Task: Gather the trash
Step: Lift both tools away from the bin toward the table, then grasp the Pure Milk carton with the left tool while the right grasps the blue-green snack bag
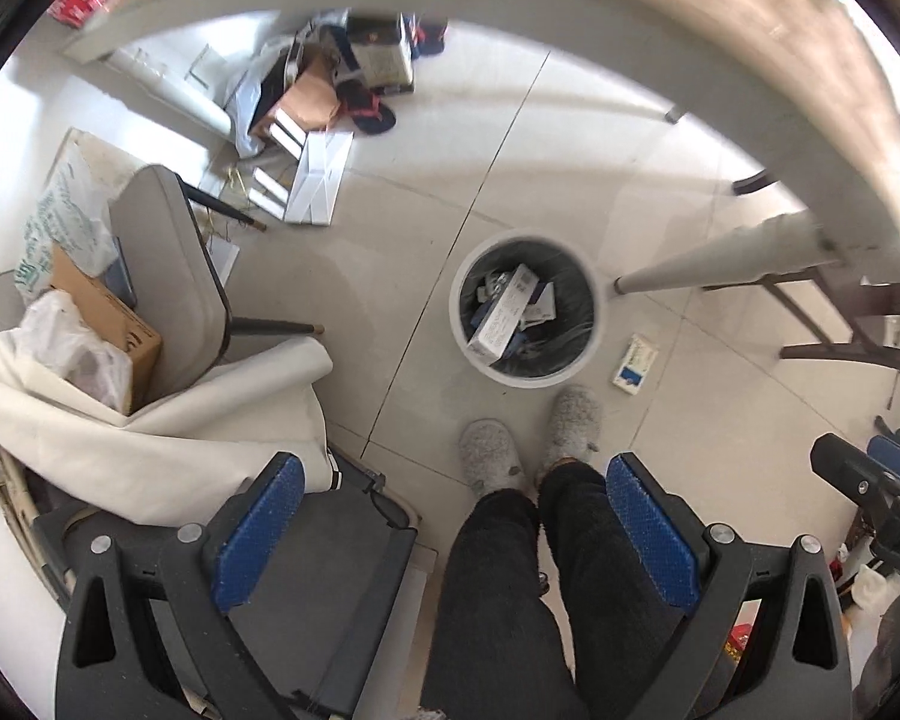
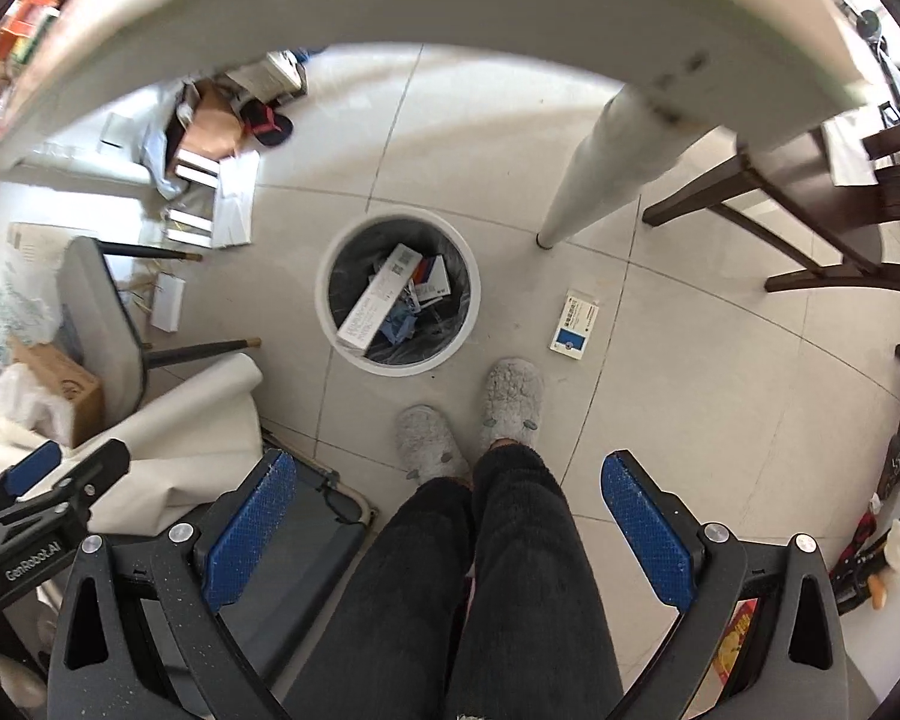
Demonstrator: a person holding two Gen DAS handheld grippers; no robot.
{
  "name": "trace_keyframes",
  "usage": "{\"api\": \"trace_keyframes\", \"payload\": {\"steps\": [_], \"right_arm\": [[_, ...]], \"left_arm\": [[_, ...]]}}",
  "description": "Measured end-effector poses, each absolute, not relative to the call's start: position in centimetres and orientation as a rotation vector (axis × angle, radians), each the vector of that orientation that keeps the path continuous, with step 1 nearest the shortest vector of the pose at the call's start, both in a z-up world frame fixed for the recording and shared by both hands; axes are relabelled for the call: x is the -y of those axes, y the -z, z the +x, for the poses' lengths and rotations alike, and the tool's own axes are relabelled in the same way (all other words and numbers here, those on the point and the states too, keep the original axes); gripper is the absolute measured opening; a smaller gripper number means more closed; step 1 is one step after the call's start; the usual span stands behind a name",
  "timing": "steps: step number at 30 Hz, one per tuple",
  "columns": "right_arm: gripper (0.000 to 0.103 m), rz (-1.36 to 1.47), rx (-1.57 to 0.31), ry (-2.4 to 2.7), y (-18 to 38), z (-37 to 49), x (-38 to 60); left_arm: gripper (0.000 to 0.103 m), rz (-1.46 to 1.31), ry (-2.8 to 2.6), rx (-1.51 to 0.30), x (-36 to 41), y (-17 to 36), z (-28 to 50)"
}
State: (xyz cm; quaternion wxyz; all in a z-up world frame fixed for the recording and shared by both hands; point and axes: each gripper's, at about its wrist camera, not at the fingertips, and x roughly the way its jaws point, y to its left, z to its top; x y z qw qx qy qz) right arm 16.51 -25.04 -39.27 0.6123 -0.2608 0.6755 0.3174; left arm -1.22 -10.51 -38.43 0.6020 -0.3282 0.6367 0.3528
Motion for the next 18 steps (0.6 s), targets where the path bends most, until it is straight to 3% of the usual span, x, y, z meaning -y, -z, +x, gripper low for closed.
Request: {"api": "trace_keyframes", "payload": {"steps": [10,18], "right_arm": [[0.103,-0.408,-1.491,-0.792,25.8,18.6,24.5],[0.103,-0.289,-1.375,-0.750,18.7,29.2,20.3]], "left_arm": [[0.103,-0.606,-0.886,-1.262,7.6,26.5,2.9],[0.103,-0.516,-0.894,-1.199,0.7,22.4,12.9]]}}
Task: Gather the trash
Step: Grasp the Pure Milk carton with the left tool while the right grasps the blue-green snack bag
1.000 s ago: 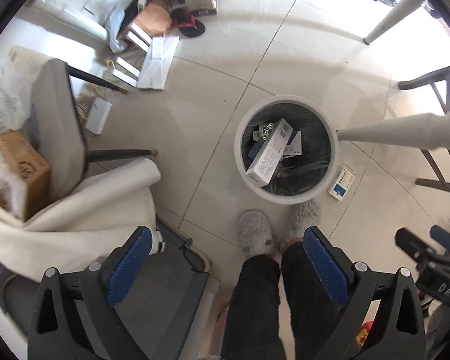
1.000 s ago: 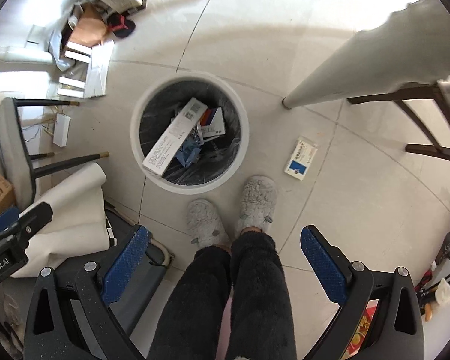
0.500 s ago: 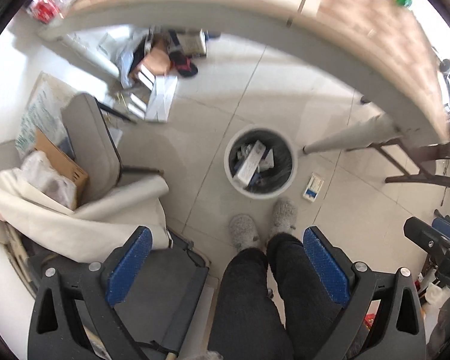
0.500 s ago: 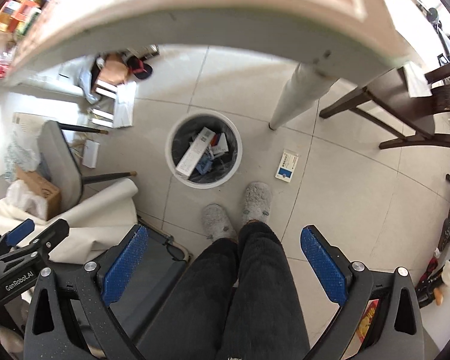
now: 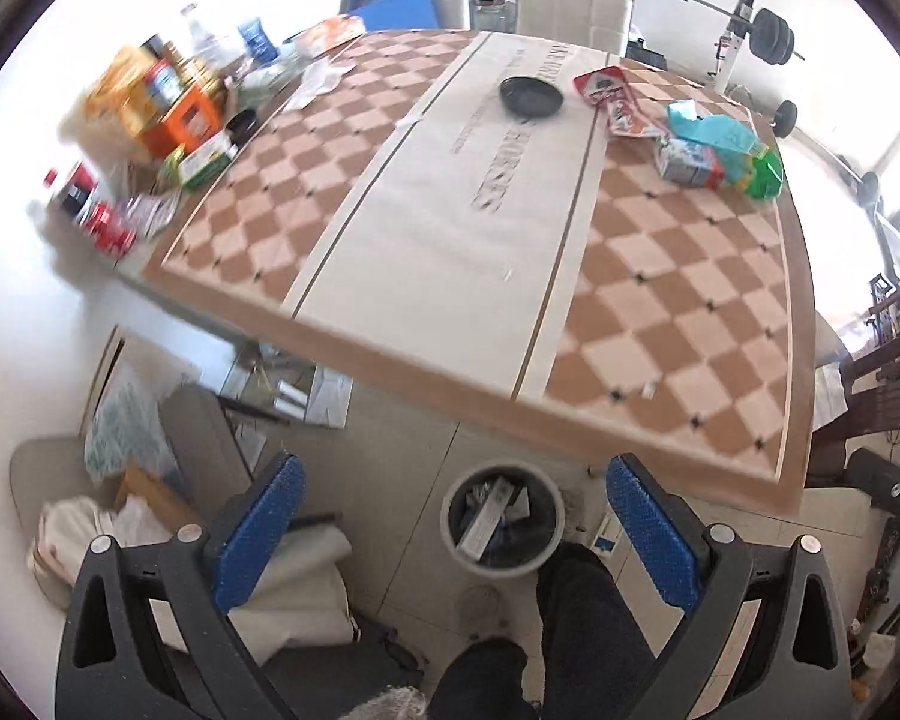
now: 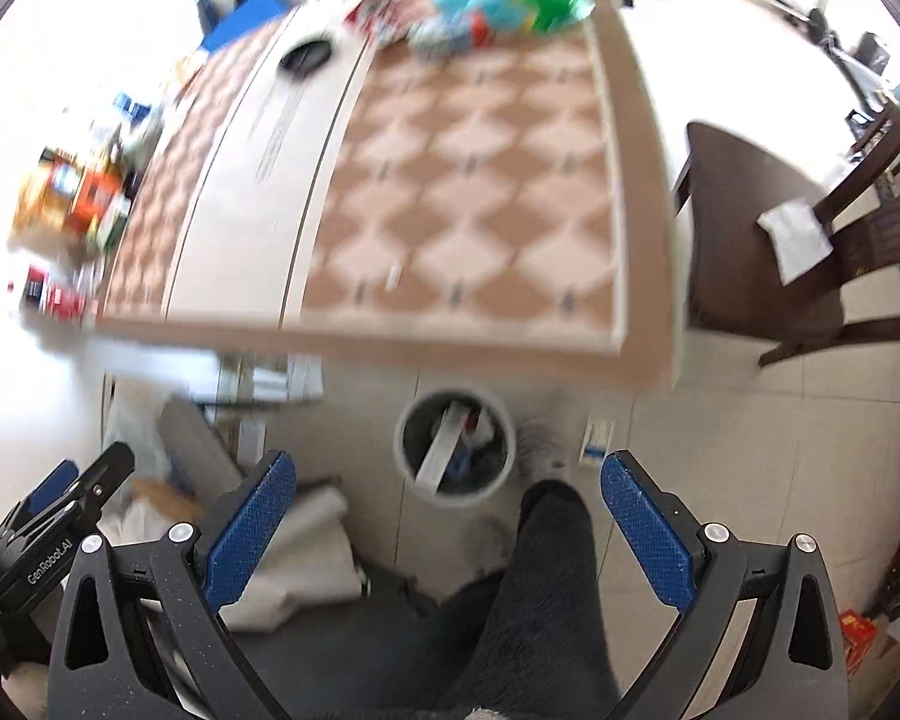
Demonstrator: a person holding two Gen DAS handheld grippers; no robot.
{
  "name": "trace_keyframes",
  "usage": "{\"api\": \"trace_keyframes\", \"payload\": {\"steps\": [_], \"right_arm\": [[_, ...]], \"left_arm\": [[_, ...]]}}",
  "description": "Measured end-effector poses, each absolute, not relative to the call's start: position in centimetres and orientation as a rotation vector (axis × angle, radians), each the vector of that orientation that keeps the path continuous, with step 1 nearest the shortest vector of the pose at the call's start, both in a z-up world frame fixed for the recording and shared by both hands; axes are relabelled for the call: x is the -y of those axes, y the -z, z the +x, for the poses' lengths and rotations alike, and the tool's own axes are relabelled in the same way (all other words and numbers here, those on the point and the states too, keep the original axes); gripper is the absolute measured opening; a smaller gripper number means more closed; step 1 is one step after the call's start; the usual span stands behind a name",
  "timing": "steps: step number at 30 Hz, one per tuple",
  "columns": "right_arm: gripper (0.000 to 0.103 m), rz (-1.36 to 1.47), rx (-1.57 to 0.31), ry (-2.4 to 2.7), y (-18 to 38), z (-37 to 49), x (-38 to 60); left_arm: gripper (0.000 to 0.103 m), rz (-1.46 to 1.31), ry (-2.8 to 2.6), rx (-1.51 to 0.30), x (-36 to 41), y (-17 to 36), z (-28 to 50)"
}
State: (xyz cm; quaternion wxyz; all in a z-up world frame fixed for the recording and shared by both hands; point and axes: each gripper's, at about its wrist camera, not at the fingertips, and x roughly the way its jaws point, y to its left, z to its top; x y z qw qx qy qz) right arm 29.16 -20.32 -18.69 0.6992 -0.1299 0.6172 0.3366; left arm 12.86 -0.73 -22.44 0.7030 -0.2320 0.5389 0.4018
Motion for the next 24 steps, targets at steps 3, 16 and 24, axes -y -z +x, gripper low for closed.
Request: {"api": "trace_keyframes", "payload": {"steps": [3,16,24], "right_arm": [[0.103,-0.286,-1.339,-0.719,17.2,35.1,18.2],[0.103,-0.317,-1.349,-0.568,20.8,63.9,6.6],[0.103,-0.339,-1.383,-0.533,24.0,70.3,4.0]], "left_arm": [[0.103,-0.511,-0.886,-1.224,-1.9,22.6,18.4],[0.103,-0.894,-0.677,-1.389,-12.5,32.5,44.9],[0.102,-0.836,-0.684,-1.525,-14.4,38.5,51.4]]}}
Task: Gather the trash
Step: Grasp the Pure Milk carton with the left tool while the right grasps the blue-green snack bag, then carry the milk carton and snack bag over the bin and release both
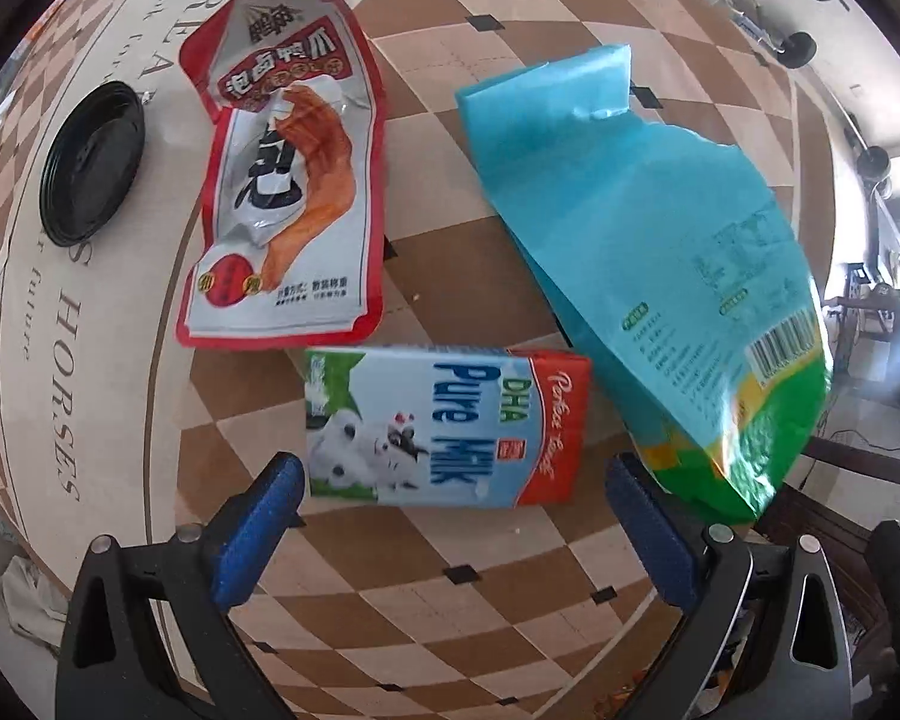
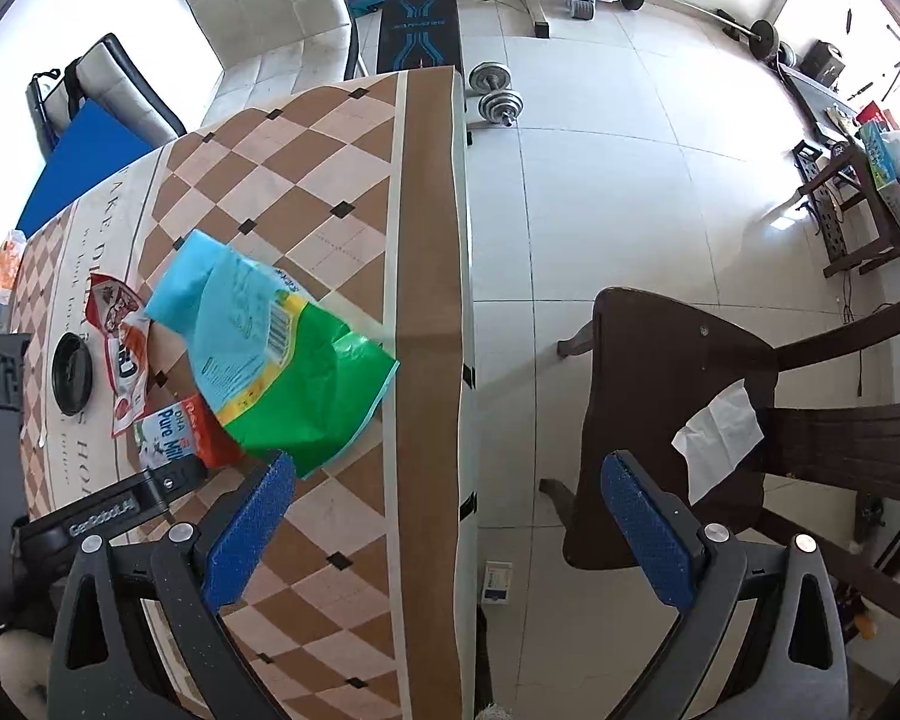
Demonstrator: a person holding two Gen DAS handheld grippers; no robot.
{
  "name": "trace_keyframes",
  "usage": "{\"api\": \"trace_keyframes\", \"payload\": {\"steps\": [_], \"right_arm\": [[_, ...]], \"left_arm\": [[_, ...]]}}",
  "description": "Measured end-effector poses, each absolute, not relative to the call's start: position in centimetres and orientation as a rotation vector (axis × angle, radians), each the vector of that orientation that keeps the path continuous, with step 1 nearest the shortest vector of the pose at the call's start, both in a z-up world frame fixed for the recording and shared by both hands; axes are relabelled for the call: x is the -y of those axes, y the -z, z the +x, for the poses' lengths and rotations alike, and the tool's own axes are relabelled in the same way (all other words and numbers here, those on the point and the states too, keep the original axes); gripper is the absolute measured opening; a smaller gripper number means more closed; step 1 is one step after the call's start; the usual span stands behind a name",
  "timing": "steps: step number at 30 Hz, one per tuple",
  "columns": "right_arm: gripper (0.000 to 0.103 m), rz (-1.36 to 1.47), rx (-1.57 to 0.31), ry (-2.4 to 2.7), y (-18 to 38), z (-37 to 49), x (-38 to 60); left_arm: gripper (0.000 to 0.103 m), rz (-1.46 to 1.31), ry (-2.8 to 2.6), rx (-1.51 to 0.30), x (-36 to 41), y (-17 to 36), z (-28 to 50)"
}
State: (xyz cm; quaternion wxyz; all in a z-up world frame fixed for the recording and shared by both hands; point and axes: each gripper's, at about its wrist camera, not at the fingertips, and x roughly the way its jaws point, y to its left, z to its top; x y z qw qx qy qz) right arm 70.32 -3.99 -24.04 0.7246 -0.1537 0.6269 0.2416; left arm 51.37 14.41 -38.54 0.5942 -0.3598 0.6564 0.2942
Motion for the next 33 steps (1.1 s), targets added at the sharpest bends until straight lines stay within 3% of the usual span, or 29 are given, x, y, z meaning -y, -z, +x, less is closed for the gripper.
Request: {"api": "trace_keyframes", "payload": {"steps": [1,2,7,15,22,27,29,33], "right_arm": [[0.103,-0.337,-1.387,-0.538,24.3,70.3,4.0],[0.103,-0.333,-1.394,-0.552,24.5,70.6,3.8],[0.103,-0.359,-1.393,-0.685,24.8,70.5,0.9],[0.103,-0.813,-1.266,-0.893,27.1,66.3,-10.3],[0.103,-1.111,-1.250,-0.863,31.3,64.5,-15.4],[0.102,-1.089,-1.306,-0.828,33.1,65.0,-16.3],[0.093,-1.065,-1.314,-0.810,33.3,65.1,-16.1],[0.085,-0.980,-1.322,-0.815,32.3,65.1,-15.3]], "left_arm": [[0.091,-0.824,-0.677,-1.522,-14.4,38.7,51.5],[0.089,-0.806,-0.674,-1.516,-14.3,38.6,51.4],[0.088,-0.731,-0.717,-1.494,-13.7,37.4,47.9],[0.088,-0.808,-0.872,-1.469,-14.8,36.5,39.2],[0.088,-0.848,-0.897,-1.448,-15.2,36.5,38.3],[0.088,-0.844,-0.890,-1.438,-15.5,36.0,38.8],[0.088,-0.829,-0.886,-1.436,-15.7,35.3,39.7],[0.088,-0.792,-0.887,-1.421,-15.6,33.7,39.9]]}}
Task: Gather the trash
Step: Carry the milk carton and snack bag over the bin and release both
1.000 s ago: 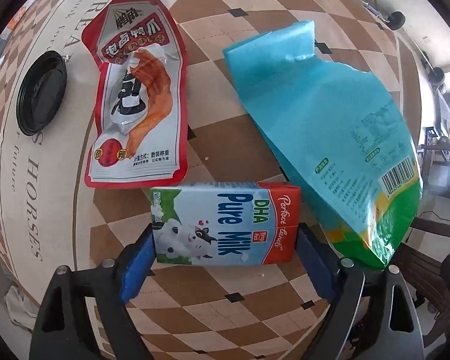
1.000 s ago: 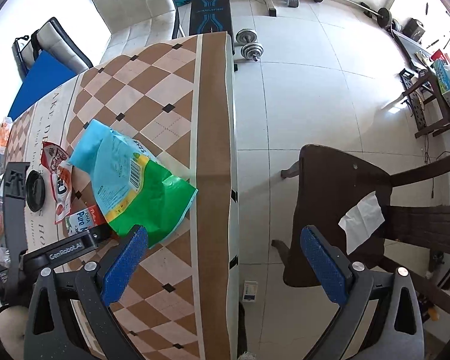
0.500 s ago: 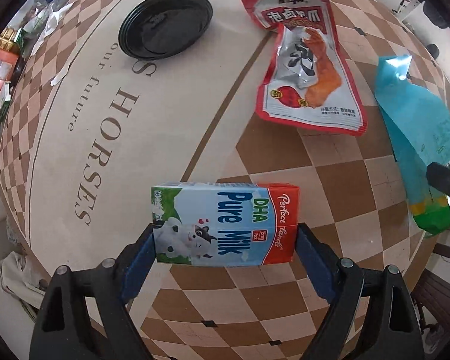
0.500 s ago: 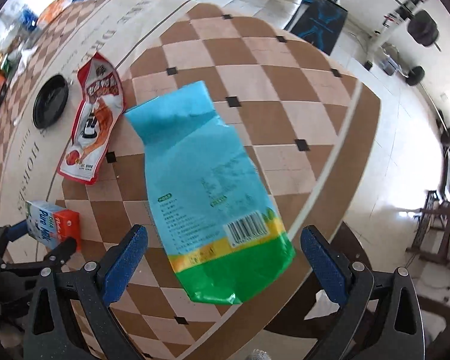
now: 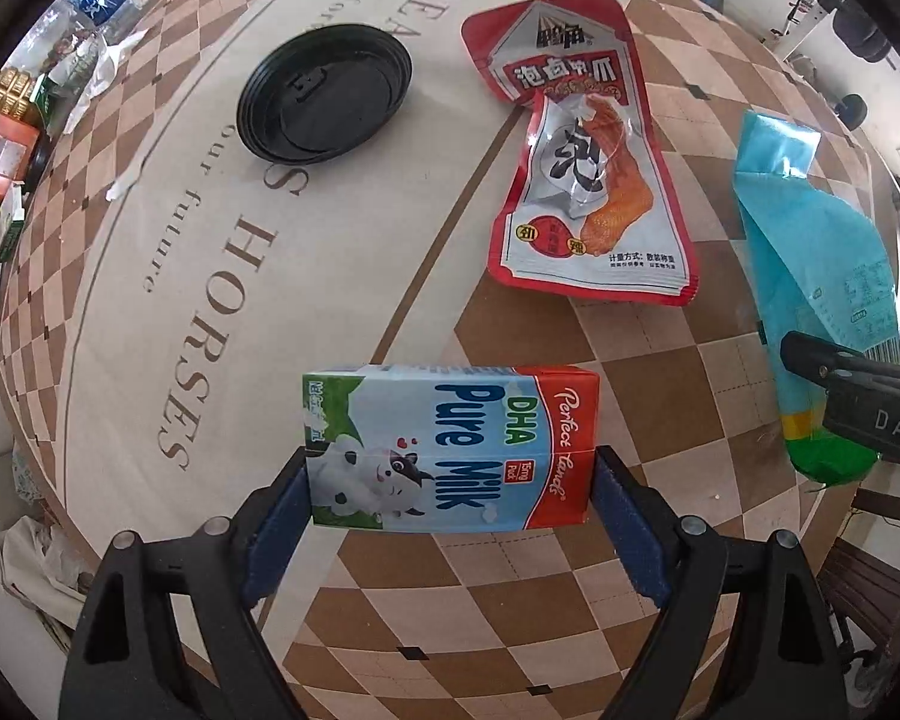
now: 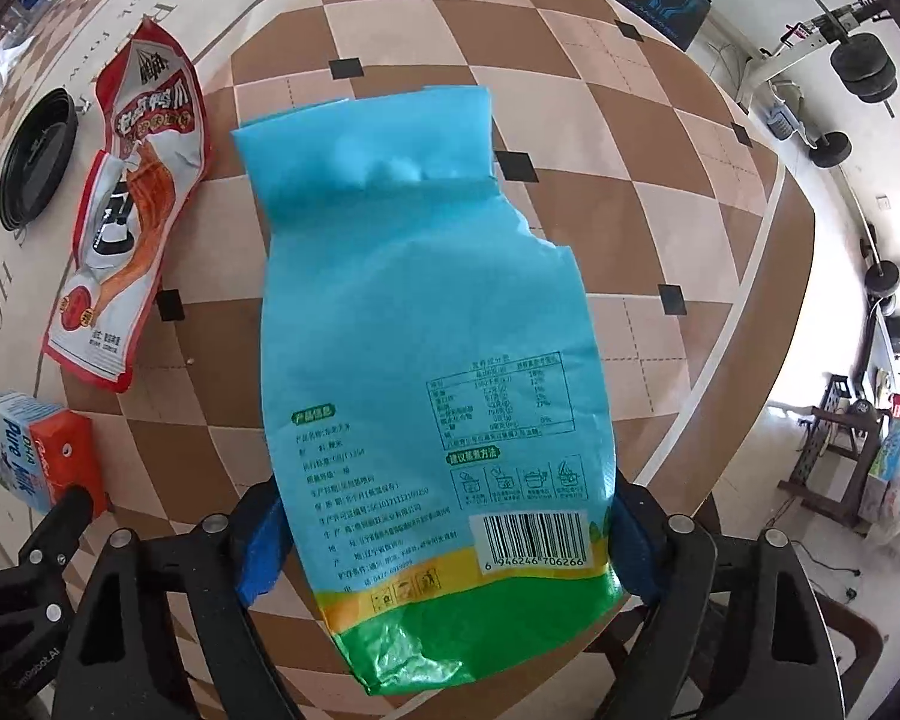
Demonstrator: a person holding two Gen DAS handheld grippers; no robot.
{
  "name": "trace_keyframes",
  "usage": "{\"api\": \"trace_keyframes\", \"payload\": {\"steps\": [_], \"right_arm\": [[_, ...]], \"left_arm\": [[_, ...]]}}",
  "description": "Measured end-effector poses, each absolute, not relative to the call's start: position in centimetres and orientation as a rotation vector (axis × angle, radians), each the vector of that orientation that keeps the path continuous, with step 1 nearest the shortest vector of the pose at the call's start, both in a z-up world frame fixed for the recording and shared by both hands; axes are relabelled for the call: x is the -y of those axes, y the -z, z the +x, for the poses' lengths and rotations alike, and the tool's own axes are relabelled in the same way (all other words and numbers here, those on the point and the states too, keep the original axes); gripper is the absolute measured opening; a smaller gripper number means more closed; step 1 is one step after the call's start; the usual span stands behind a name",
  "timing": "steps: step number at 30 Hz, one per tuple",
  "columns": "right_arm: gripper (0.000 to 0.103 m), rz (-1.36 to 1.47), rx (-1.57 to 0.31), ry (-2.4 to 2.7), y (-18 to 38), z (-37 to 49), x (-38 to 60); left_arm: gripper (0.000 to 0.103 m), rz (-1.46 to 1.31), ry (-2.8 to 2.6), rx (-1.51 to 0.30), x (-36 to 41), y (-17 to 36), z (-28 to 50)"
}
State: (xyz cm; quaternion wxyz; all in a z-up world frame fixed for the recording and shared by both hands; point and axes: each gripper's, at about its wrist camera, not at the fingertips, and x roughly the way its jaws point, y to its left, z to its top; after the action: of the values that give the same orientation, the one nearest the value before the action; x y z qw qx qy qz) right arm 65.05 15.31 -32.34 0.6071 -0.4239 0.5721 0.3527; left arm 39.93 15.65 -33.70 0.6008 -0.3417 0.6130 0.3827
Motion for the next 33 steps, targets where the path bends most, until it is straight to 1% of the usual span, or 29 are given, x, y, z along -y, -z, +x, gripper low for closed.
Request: {"api": "trace_keyframes", "payload": {"steps": [4,10,14,17,21,26,29,33], "right_arm": [[0.083,-0.873,-1.328,-0.796,31.1,64.9,-13.6],[0.082,-0.690,-1.355,-0.774,28.7,63.1,-9.0],[0.082,-0.568,-1.359,-0.773,26.8,59.7,-5.4],[0.081,-0.490,-1.357,-0.780,25.0,56.5,-2.6],[0.081,-0.410,-1.348,-0.791,23.0,50.8,1.7],[0.080,-0.364,-1.343,-0.801,21.8,41.3,8.2],[0.080,-0.341,-1.380,-0.816,22.5,35.1,12.4],[0.080,-0.357,-1.460,-0.841,25.1,27.3,17.0]], "left_arm": [[0.088,-0.764,-0.887,-1.396,-15.2,31.6,40.8],[0.088,-0.692,-0.877,-1.337,-13.2,27.6,39.2],[0.088,-0.656,-0.862,-1.289,-10.9,25.3,36.7],[0.088,-0.638,-0.844,-1.261,-9.6,24.9,33.4],[0.088,-0.627,-0.814,-1.225,-7.7,24.0,28.4],[0.088,-0.631,-0.757,-1.206,-4.3,23.4,21.0],[0.088,-0.645,-0.738,-1.221,-2.1,24.0,16.1],[0.088,-0.698,-0.709,-1.296,0.1,27.3,10.0]]}}
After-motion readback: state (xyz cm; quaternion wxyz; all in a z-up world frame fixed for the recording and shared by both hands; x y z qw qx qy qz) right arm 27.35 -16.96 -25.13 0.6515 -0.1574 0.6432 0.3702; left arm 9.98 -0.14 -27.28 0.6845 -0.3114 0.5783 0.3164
